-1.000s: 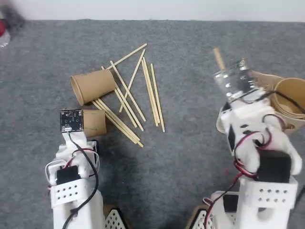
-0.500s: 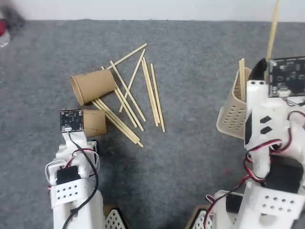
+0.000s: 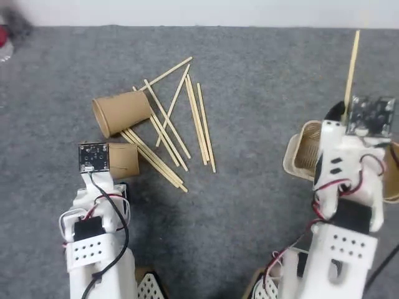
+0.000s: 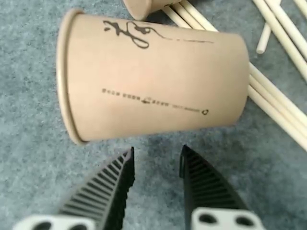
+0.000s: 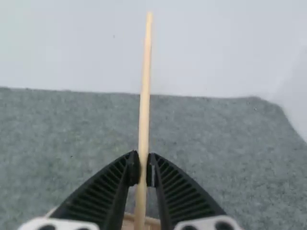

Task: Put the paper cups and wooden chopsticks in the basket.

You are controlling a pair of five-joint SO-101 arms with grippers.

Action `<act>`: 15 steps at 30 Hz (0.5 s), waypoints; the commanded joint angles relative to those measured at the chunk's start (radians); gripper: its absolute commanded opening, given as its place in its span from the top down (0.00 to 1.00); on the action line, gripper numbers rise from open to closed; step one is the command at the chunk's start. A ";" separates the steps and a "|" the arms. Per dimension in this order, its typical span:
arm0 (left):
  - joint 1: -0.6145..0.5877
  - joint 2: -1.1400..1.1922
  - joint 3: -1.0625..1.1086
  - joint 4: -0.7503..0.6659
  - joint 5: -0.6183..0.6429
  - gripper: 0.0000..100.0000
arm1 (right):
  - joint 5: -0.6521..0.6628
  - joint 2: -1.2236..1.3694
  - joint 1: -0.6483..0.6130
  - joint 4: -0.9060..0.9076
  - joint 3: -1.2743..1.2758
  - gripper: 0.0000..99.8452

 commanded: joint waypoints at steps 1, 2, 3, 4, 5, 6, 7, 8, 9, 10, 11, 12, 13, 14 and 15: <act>0.006 -0.014 -0.013 0.006 0.006 0.84 | 0.000 -0.093 0.013 -0.024 0.023 0.99; 0.006 -0.014 -0.013 0.006 0.006 0.84 | 0.000 -0.108 0.013 -0.027 0.023 0.99; 0.006 -0.014 -0.013 0.006 0.006 0.84 | 0.002 -0.114 0.012 -0.028 0.020 0.99; 0.006 -0.014 -0.013 0.006 0.006 0.84 | 0.009 -0.114 0.010 -0.025 0.008 0.99; 0.006 -0.014 -0.013 0.006 0.006 0.84 | 0.021 -0.108 0.008 -0.022 -0.006 0.99; 0.006 -0.014 -0.013 0.006 0.006 0.84 | 0.031 -0.094 0.004 -0.021 -0.025 0.99; 0.006 -0.014 -0.013 0.006 0.006 0.84 | 0.037 -0.074 0.004 -0.018 -0.041 0.99; 0.006 -0.014 -0.013 0.006 0.006 0.84 | 0.037 -0.048 0.007 -0.005 -0.066 0.99; 0.006 -0.014 -0.013 0.006 0.006 0.84 | 0.037 -0.018 0.007 0.007 -0.095 0.99; 0.005 -0.014 -0.013 0.006 0.008 0.84 | 0.037 0.018 0.008 0.021 -0.124 0.99; 0.006 -0.014 -0.013 0.006 0.006 0.84 | 0.037 0.054 0.015 0.033 -0.157 0.99; 0.006 -0.014 -0.013 0.006 0.006 0.84 | 0.035 0.093 0.027 0.041 -0.186 0.99; 0.006 -0.014 -0.013 0.006 0.006 0.84 | 0.032 0.131 0.038 0.041 -0.212 0.99; 0.006 -0.014 -0.013 0.006 0.006 0.84 | 0.031 0.163 0.047 0.039 -0.238 0.99; 0.006 -0.014 -0.013 0.006 0.006 0.84 | 0.032 0.193 0.053 0.039 -0.261 0.99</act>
